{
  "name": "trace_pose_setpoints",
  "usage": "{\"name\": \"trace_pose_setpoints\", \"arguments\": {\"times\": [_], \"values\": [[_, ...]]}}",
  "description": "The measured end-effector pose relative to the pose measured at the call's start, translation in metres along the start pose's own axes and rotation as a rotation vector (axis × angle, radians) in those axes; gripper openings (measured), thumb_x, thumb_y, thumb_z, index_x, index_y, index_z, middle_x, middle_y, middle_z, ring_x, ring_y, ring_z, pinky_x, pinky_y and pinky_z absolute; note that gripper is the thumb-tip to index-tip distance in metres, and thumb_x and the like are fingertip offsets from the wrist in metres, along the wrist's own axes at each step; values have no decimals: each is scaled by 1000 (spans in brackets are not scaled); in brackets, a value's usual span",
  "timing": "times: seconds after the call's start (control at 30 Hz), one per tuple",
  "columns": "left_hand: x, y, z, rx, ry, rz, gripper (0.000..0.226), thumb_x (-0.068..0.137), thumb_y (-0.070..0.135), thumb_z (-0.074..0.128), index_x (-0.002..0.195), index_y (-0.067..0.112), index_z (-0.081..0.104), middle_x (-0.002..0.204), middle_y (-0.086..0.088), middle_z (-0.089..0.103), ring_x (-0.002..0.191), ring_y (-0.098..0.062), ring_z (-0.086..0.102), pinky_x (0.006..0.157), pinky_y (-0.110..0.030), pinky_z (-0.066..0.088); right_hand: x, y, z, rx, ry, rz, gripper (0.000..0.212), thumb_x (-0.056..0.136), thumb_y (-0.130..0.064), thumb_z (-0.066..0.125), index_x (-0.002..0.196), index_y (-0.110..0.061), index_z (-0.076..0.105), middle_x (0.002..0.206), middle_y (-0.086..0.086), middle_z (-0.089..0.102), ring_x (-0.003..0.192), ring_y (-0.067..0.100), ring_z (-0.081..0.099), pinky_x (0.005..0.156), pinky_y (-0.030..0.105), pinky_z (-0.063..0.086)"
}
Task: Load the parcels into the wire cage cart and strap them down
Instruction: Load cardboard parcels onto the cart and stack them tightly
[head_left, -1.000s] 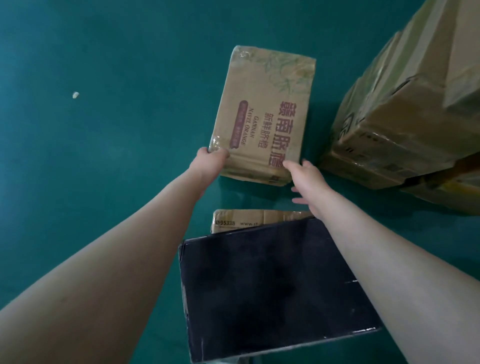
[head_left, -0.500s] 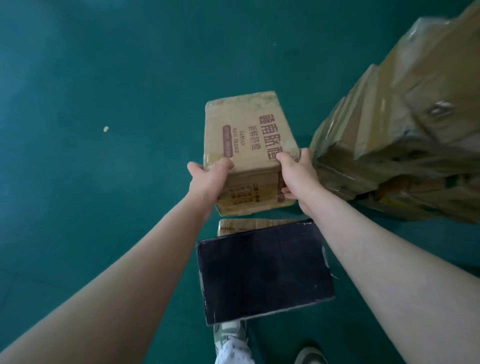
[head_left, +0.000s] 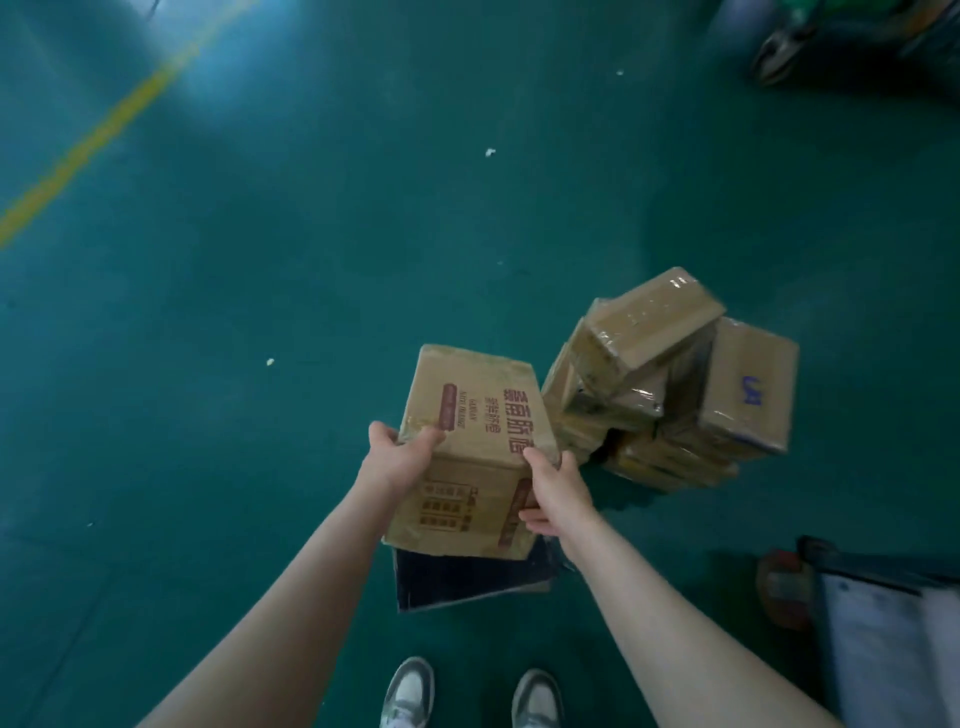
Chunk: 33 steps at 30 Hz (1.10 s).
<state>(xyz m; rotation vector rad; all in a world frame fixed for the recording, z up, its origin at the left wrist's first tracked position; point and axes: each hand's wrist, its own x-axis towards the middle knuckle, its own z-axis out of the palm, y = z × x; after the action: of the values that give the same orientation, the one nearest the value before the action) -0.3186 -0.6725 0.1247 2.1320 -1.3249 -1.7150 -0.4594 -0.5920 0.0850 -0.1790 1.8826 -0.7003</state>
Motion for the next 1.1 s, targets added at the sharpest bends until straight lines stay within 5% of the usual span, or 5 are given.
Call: {"name": "trace_pose_setpoints", "arguments": {"times": [0.37,0.67,0.83,1.1], "values": [[-159,42,-18,180,-196,234,46,93,37,47,125,10,28,112,-10,49,94,-27,54,78,-39,45,-170,2,-58,280,221,-11,51,98,-41,40,142,-22,26,135,9,47,106,31,58,71,32,49],[-237,51,-4,282,-393,392,50,96,34,47,135,11,25,131,-13,45,95,-27,48,51,-29,33,-246,34,-92,503,412,-35,55,96,-44,42,143,-20,26,138,10,44,97,34,60,74,36,50],[-267,45,31,317,-494,454,62,93,35,52,142,16,20,137,-12,44,122,-35,46,83,-43,40,-274,68,-123,594,533,-9,56,96,-45,40,143,-21,24,136,10,46,94,33,61,78,36,52],[-348,35,118,478,-705,546,63,92,39,53,141,16,21,133,-14,44,110,-32,50,85,-45,43,-336,136,-199,790,745,63,59,96,-46,39,147,-23,21,136,11,47,97,35,59,76,36,49]]}}
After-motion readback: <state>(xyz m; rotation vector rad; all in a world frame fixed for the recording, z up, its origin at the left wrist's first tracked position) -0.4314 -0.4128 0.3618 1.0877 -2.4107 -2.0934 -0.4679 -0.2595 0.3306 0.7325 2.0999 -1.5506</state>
